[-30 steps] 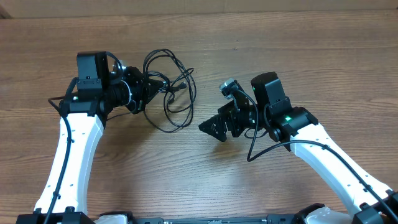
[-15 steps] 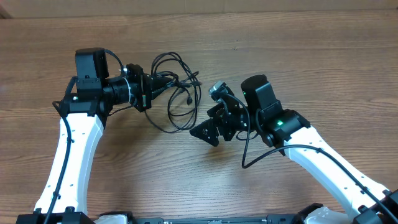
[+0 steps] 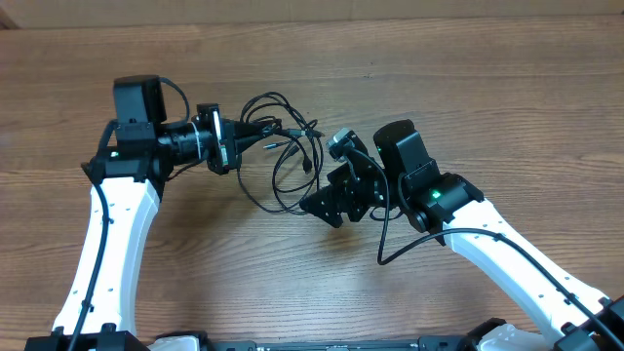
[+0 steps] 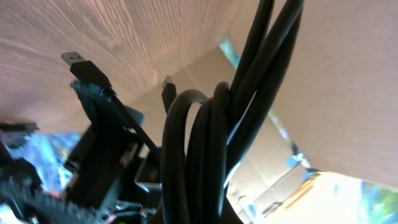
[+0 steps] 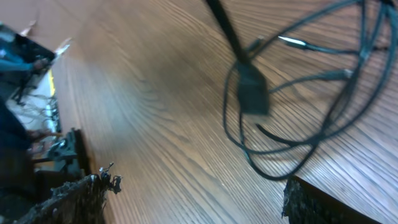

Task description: Untangle cables

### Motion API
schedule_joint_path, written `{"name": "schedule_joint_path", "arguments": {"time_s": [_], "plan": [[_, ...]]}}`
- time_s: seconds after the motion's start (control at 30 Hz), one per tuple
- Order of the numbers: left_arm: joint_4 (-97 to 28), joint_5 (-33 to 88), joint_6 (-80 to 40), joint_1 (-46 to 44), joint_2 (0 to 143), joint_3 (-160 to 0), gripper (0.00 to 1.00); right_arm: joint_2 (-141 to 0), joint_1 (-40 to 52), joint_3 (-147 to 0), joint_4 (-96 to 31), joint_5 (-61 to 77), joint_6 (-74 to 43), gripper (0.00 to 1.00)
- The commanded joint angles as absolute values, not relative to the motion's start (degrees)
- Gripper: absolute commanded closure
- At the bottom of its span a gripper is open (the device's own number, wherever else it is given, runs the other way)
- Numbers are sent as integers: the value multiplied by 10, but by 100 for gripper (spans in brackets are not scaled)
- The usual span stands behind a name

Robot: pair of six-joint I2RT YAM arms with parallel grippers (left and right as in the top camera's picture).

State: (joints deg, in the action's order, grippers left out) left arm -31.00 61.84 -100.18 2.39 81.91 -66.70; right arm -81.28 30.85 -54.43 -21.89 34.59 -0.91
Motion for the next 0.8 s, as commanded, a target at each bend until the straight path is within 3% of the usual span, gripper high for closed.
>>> {"name": "schedule_joint_path", "arguments": {"time_s": [0.0,0.17,0.33,0.53,0.77], "plan": [[-286,661,-1055,39,806,-683,96,-813,312,-554,-224,304,-19,10],[-231,645,-1023,42,806,-683,96,-813,312,-554,-224,297,-19,10],[-152,641,-804,43,806,-683,96,-813,312,-554,-244,238,-39,10],[-88,755,-526,50,806,-683,96,-813,311,-554,-250,170,-95,10],[-85,898,-373,52,806,-683,96,-813,311,-554,-249,82,-156,10]]}}
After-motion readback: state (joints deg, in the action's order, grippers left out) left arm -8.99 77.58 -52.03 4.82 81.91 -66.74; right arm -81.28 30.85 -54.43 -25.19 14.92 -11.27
